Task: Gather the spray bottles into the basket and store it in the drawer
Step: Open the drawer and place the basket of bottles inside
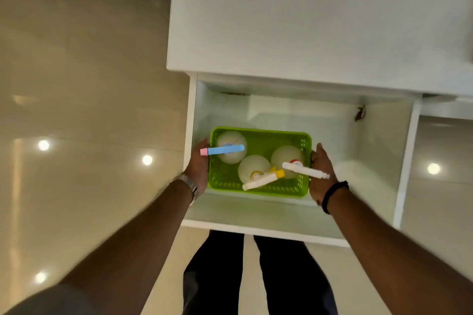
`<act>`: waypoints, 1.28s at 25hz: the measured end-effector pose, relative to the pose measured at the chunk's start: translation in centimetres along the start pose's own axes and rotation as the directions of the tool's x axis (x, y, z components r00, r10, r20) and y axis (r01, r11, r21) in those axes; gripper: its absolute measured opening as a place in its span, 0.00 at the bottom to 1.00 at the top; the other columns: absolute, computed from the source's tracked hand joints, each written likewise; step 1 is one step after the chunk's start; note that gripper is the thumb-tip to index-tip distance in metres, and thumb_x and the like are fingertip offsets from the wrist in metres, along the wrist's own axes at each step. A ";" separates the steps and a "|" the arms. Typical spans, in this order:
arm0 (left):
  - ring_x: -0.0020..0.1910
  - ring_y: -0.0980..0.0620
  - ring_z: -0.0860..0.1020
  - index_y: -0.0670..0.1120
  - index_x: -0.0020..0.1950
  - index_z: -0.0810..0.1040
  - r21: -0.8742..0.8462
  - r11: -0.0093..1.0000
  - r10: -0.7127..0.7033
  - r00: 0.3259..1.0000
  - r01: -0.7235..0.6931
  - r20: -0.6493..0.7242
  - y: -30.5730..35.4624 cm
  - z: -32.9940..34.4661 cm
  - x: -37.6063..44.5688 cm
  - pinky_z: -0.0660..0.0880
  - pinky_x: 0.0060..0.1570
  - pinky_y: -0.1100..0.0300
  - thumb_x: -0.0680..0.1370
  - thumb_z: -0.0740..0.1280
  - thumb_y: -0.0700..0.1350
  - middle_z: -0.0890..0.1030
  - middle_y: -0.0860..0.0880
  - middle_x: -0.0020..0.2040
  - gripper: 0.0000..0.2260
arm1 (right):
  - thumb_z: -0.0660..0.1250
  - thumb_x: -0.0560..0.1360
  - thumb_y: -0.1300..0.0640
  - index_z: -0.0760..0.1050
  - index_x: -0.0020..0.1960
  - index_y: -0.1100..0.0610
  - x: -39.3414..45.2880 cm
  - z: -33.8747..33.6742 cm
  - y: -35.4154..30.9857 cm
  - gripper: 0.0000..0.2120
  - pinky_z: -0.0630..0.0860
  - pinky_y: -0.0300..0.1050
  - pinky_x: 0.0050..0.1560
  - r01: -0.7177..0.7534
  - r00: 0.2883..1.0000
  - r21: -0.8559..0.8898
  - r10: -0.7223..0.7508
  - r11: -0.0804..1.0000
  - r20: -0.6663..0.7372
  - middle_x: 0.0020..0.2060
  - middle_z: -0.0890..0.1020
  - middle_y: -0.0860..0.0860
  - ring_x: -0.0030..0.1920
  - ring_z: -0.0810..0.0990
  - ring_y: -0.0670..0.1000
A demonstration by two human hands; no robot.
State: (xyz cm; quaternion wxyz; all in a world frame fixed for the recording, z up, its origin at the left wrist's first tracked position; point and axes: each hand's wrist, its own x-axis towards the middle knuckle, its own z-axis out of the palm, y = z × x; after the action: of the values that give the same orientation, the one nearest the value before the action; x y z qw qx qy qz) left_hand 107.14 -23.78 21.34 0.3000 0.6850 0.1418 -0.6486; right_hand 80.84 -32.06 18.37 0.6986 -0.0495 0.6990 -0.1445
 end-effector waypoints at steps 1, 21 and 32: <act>0.38 0.54 0.82 0.45 0.53 0.84 0.008 1.000 0.011 1.000 -0.011 -0.002 -0.2 -0.2 0.8 0.78 0.32 0.66 0.83 0.50 0.56 0.87 0.51 0.42 0.25 | 0.51 0.83 0.36 0.62 0.80 0.57 0.8 0.2 0.6 0.34 0.66 0.54 0.75 0.004 1.000 -0.011 -0.004 1.000 -0.016 0.76 0.70 0.57 0.74 0.72 0.58; 0.51 0.50 0.75 0.50 0.54 0.79 0.177 0.984 0.006 0.977 0.032 -0.212 -5.5 -2.8 6.2 0.68 0.57 0.56 0.83 0.59 0.53 0.80 0.46 0.54 0.11 | 0.43 0.79 0.28 0.73 0.73 0.53 3.3 -2.1 5.5 0.39 0.62 0.63 0.76 -0.193 0.980 0.175 0.199 0.965 -0.016 0.70 0.78 0.54 0.70 0.74 0.60; 0.51 0.49 0.83 0.47 0.53 0.83 0.770 0.526 0.459 0.883 -0.360 0.100 -8.4 -3.1 -9.1 0.77 0.54 0.54 0.79 0.61 0.49 0.86 0.48 0.52 0.12 | 0.59 0.84 0.51 0.81 0.48 0.59 -10.4 -6.5 6.8 0.17 0.80 0.41 0.41 0.055 0.989 -0.196 -0.080 0.979 -0.122 0.37 0.86 0.55 0.41 0.83 0.55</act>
State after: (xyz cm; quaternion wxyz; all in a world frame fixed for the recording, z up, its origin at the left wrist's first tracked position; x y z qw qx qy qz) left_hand 103.67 -13.57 28.17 0.1135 0.7957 -0.2965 -0.5159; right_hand 75.52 -21.89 26.43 0.6385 -0.1311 0.7513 -0.1031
